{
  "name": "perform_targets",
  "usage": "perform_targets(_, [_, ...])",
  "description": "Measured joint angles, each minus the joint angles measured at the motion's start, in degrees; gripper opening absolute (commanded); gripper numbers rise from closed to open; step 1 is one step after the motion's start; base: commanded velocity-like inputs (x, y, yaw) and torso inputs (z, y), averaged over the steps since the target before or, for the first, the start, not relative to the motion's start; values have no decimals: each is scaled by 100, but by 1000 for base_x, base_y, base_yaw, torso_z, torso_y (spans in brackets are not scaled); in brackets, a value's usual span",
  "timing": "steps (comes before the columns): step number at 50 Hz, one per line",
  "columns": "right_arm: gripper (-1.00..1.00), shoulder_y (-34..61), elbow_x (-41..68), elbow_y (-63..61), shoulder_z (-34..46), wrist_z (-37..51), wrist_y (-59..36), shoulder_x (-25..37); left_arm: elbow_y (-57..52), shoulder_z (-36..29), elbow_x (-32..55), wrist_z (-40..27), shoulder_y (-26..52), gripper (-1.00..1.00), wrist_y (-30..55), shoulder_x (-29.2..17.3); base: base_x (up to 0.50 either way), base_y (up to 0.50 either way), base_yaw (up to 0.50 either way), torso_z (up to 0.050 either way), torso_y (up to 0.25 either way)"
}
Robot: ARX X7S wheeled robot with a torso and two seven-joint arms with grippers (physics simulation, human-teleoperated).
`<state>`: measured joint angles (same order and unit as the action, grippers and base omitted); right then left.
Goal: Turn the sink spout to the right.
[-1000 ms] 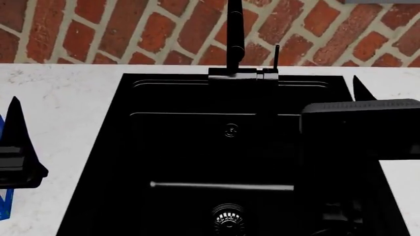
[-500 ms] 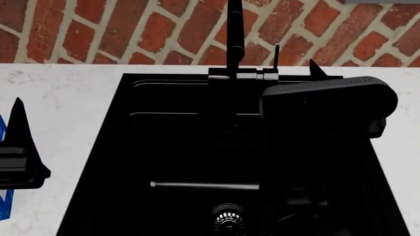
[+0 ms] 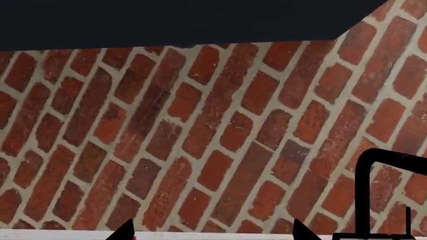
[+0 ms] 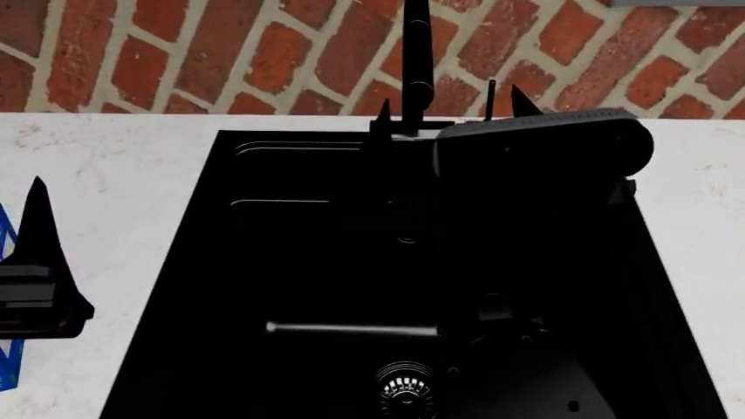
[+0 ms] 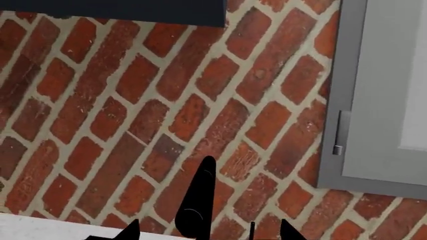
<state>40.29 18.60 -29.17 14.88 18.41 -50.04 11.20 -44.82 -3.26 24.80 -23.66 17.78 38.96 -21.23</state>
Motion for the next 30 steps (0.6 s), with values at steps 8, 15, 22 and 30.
perform_targets(8, [100, 80, -63, 514, 85, -81, 454, -102, -11, -12, 16, -30, 4, 100, 25, -10, 0, 0, 0, 0, 0])
perform_targets(15, [100, 200, -105, 906, 147, -145, 771, -176, -28, -17, 37, -60, 7, 100, 53, -16, 0, 0, 0, 0, 0])
perform_targets(22, [100, 286, -145, 1290, 191, -188, 1077, -242, -38, -21, 52, -91, 11, 100, 75, -24, 0, 0, 0, 0, 0])
perform_targets(30, [100, 382, -176, 1694, 247, -225, 1372, -318, -35, -26, 57, -113, 7, 100, 63, -33, 0, 0, 0, 0, 0])
